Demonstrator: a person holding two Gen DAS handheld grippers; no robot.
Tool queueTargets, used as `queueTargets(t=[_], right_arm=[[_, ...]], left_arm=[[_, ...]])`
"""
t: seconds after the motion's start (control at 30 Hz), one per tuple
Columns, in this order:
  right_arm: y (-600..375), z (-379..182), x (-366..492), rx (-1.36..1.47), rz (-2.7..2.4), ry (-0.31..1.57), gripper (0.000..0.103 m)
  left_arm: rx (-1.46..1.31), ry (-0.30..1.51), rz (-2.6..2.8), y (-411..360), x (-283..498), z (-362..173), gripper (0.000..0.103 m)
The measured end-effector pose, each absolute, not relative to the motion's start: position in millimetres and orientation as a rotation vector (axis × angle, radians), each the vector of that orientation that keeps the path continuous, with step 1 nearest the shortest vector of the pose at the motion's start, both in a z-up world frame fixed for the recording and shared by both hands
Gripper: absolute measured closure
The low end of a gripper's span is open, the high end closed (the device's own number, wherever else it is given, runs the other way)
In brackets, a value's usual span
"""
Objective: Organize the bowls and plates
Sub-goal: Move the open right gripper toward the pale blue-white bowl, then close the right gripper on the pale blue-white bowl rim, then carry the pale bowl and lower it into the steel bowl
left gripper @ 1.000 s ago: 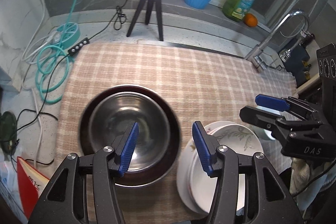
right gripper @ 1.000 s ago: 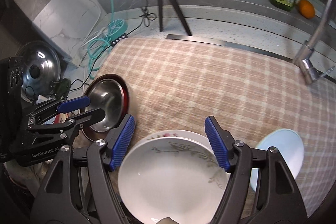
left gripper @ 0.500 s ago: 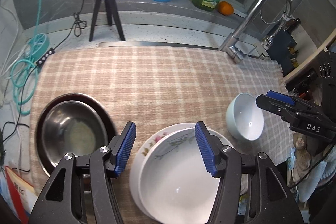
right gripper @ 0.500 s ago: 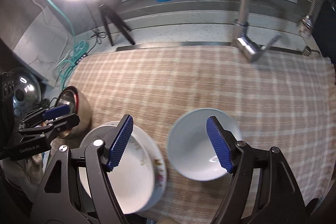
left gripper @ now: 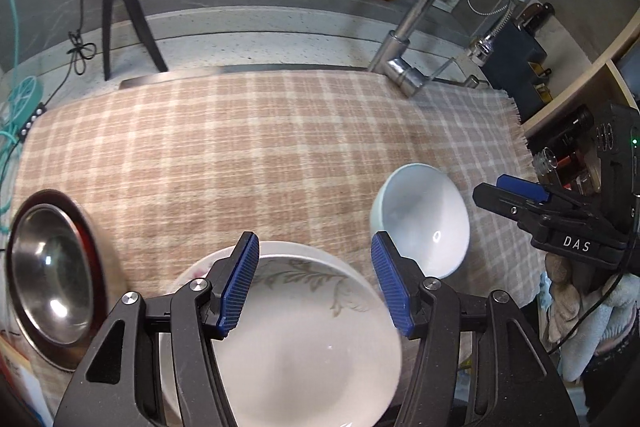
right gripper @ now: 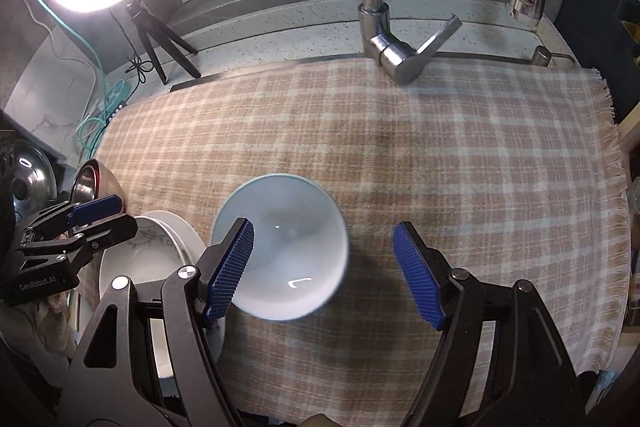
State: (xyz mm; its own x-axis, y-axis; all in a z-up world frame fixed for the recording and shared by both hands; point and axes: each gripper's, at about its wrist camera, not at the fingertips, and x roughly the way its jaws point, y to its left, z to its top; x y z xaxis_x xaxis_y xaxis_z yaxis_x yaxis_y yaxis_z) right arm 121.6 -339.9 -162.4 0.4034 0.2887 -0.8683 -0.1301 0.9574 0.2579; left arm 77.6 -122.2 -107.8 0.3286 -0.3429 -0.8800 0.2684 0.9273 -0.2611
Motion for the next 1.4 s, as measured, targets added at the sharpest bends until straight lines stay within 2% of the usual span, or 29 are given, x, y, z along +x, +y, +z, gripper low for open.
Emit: queueTargets(t=[0.33,0.47,0.8,0.93,1.0,1.17,1.4], right_arm=[[-353.0,-176.1,115.3,0.151,0.295,1.146,0.028],[-351.7,-180.5,113.9,0.142,0.318,1.155,0.03],[-352.7,-202.0,120.6,0.164,0.359,1.223,0.066],[-351.4,-207.8,121.5,0.168,0.373,1.239,0.07],[-350.5,-210.1,122.1,0.17,0.375,1.246,0.077],[-346.0,-212.6,123.8,0.173,0.385,1.259,0.087],[-343.1,-212.6,125.4,0.177,0.376,1.263,0.09]], left_arm=[[-0.06,1.211,-0.452,-165.1,77.9,-126.5,0.048],[-0.058,1.227,-0.455,-173.2,79.3,-134.4,0.062],[-0.064,1.26,-0.434,-180.5,82.9,-149.0,0.083],[-0.068,1.269,-0.427,-180.3,85.0,-152.7,0.086],[-0.073,1.274,-0.425,-180.1,86.1,-154.2,0.086],[-0.083,1.289,-0.436,-182.0,88.2,-157.5,0.091],[-0.073,1.293,-0.444,-186.0,89.9,-158.9,0.093]])
